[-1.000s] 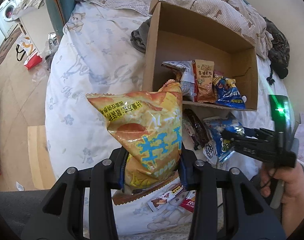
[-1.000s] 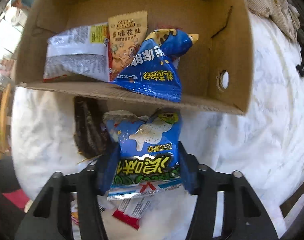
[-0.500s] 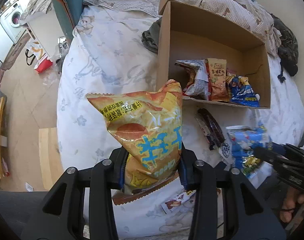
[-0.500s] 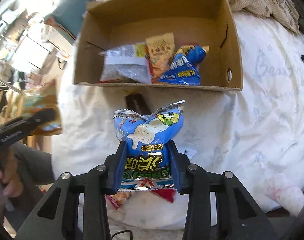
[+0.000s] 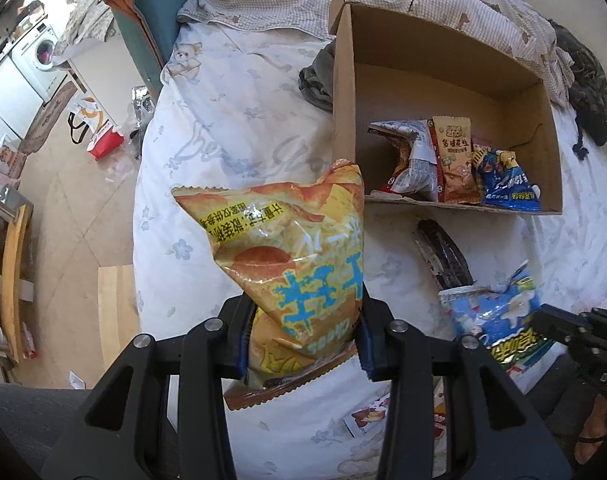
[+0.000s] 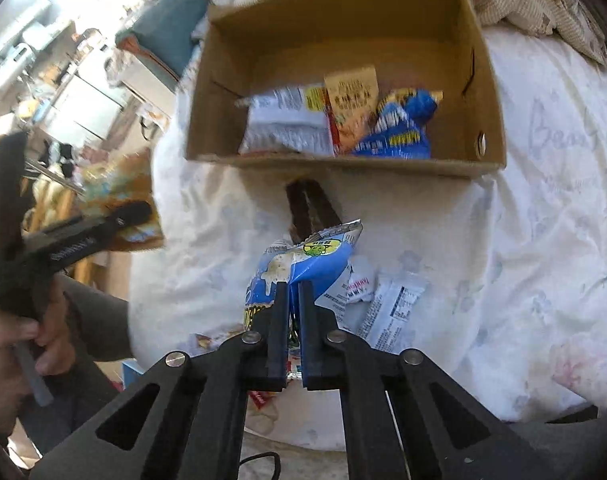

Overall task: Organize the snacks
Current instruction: 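Carry the yellow chip bag and blue bag over the box and open both tools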

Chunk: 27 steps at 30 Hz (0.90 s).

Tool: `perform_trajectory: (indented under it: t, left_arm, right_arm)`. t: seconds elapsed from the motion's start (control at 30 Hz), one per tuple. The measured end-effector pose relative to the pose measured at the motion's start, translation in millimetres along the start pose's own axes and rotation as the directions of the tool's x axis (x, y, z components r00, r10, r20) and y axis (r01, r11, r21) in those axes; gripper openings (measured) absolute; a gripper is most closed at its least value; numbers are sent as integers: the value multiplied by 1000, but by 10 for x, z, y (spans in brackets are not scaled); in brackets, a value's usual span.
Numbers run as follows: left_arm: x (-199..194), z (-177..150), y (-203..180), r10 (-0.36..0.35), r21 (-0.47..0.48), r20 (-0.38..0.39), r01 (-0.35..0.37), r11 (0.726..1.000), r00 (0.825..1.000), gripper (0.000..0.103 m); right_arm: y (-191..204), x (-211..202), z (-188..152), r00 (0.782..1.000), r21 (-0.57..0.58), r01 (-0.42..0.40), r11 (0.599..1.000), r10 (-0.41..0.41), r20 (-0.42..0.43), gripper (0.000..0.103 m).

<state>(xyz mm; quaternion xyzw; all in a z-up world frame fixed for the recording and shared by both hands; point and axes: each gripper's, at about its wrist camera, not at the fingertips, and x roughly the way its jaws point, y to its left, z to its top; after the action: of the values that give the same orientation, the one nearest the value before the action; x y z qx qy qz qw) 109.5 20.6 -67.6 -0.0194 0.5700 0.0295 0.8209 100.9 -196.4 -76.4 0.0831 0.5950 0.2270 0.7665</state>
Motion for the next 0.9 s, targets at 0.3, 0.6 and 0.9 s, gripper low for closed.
perform_trajectory:
  t: [0.3, 0.6, 0.9]
  left_arm:
    - [-92, 16, 60, -13, -26, 32, 13, 1000, 999, 36]
    - [-561, 407, -59, -110, -16, 157, 114, 993, 981, 36]
    - [-437, 967, -487, -136, 76, 164, 125, 989, 977, 36]
  right_arm:
    - [-25, -229, -8, 993, 31, -88, 996, 85, 84, 2]
    - [-172, -898, 269, 947, 79, -147, 986, 117, 300, 2]
    - [-379, -1025, 827, 918, 128, -88, 988, 30, 395, 2]
